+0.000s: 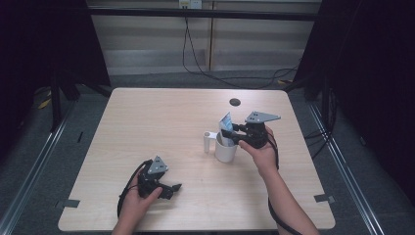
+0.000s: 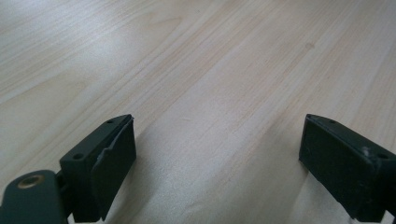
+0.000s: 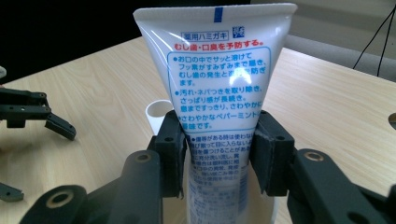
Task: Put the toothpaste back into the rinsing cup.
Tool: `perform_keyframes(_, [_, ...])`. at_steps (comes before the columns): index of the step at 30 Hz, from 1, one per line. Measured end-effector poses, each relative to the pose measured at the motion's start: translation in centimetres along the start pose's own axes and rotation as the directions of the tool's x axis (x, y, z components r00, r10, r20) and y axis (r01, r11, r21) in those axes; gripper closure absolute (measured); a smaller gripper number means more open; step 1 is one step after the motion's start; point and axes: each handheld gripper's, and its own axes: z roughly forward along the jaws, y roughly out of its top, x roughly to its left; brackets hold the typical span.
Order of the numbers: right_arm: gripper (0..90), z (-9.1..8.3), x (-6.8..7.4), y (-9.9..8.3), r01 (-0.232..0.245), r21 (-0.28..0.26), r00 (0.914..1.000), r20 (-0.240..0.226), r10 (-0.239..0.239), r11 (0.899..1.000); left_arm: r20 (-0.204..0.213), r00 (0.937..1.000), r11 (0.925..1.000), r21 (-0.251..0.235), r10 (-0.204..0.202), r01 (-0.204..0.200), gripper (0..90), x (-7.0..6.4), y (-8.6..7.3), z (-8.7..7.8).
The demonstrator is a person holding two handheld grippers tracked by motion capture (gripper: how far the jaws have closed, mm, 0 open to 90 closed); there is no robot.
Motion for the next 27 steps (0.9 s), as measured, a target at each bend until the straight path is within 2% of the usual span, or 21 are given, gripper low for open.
perform_keyframes(5, [59.0, 0.03, 0.06, 0.11, 0.021, 0.023, 0.9998, -0.001, -0.021, 1.000, 0.000, 1.0000, 1.0000, 0.002, 0.003, -0.003, 10.8, 0.01, 0.00, -0.01])
perform_keyframes(27, [54.1, 0.09, -0.05, -0.28, 0.023, 0.045, 0.9997, -0.008, -0.022, 0.999, -0.001, 1.0000, 1.0000, -0.001, 0.000, 0.000, 10.7, -0.01, 0.03, 0.04])
